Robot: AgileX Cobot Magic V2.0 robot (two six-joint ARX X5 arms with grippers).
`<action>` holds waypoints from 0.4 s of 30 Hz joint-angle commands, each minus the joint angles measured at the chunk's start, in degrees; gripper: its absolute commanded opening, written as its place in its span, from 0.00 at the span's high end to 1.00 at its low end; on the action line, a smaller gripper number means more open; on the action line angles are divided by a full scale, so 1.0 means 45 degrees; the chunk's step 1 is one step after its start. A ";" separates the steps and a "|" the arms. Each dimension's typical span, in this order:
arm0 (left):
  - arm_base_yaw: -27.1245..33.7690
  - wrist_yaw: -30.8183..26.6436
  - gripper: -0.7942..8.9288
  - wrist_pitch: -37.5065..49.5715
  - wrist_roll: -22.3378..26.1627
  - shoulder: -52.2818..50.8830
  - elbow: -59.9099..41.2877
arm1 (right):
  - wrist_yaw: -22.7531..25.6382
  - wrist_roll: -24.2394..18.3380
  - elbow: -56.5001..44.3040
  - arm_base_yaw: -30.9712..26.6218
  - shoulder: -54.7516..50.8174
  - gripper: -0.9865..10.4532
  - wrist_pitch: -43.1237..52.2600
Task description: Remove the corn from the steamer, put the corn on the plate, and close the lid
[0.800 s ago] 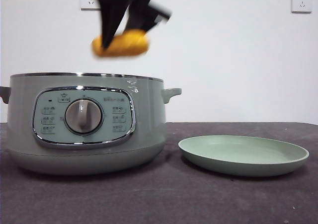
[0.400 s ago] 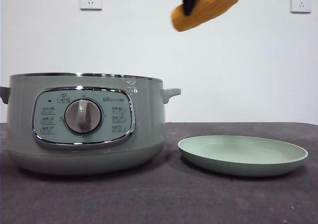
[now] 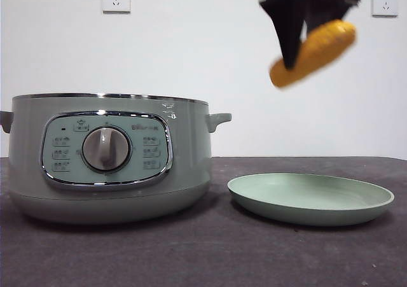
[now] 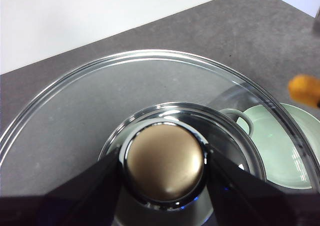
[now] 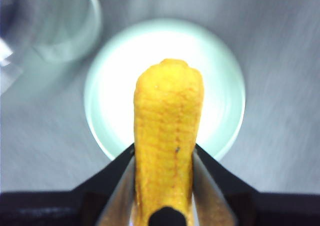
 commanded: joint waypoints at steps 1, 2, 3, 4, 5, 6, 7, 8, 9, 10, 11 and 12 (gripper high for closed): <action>-0.0044 0.0087 0.93 0.0729 -0.0107 -0.0083 0.0112 | 0.0000 0.0282 -0.1200 -0.0063 0.0097 0.92 0.0015; -0.0044 0.0087 0.93 0.0738 -0.0107 -0.0034 0.0112 | 0.0000 0.0316 -0.1666 -0.0063 0.0097 0.92 0.0306; -0.0044 0.0092 0.93 0.0772 -0.0107 0.0010 0.0112 | -0.0005 0.0359 -0.2113 -0.0063 0.0097 0.92 0.0680; -0.0044 0.0092 0.93 0.0782 -0.0107 0.0039 0.0112 | 0.0000 0.0408 -0.2569 -0.0063 0.0097 0.92 0.1117; -0.0044 0.0087 0.93 0.0787 -0.0107 0.0053 0.0112 | 0.0000 0.0413 -0.2939 -0.0063 0.0097 0.92 0.1515; -0.0044 0.0092 0.93 0.0801 -0.0107 0.0087 0.0112 | 0.0010 0.0495 -0.3381 -0.0063 0.0097 0.92 0.2050; -0.0044 0.0087 0.93 0.0811 -0.0107 0.0107 0.0112 | 0.0005 0.0529 -0.3827 -0.0063 0.0097 0.92 0.2657; -0.0044 0.0087 0.93 0.0811 -0.0102 0.0112 0.0112 | 0.0005 0.0588 -0.4187 -0.0063 0.0097 0.92 0.3181; -0.0044 0.0092 0.93 0.0806 -0.0102 0.0117 0.0112 | 0.0005 0.0593 -0.4600 -0.0063 0.0097 0.92 0.3827; -0.0044 0.0087 0.93 0.0821 -0.0102 0.0121 0.0112 | 0.0005 0.0607 -0.4993 -0.0063 0.0097 0.92 0.4444; -0.0044 0.0087 0.93 0.0826 -0.0102 0.0131 0.0112 | 0.0005 0.0670 -0.5323 -0.0058 0.0097 0.92 0.4988; -0.0044 0.0087 0.93 0.0831 -0.0102 0.0136 0.0112 | 0.0005 0.0743 -0.5697 -0.0058 0.0097 0.92 0.5591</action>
